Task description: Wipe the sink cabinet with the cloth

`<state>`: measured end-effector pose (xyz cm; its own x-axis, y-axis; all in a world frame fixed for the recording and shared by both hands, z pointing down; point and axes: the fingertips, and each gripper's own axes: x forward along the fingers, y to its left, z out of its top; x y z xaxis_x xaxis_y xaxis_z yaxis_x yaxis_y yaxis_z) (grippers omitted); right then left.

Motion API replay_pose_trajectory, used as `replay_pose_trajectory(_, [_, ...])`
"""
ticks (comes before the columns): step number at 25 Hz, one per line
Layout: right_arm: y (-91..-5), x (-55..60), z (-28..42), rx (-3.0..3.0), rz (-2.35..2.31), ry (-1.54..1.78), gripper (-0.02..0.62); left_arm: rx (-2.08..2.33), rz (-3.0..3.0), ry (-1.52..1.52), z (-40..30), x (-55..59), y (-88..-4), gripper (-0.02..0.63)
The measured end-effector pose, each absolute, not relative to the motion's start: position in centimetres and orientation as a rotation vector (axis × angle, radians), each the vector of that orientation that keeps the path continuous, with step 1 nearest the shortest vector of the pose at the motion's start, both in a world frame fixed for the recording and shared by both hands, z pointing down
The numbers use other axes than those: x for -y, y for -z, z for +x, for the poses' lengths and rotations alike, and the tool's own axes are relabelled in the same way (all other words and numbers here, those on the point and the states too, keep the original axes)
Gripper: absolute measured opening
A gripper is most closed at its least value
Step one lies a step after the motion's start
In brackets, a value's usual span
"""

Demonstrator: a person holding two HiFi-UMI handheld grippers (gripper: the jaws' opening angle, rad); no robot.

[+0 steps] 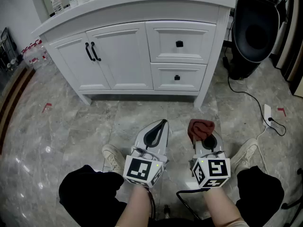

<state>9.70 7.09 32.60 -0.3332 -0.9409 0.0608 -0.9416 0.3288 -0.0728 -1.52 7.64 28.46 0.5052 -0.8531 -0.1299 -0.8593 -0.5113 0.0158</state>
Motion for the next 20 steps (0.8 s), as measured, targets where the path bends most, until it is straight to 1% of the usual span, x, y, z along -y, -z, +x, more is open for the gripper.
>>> replay_pose_trajectory(20, [-32.9,-5.9,9.2,2.583,1.810,-0.215,0.078,-1.538,-2.682,-0.166,-1.7,-6.4,-29.5,0.000])
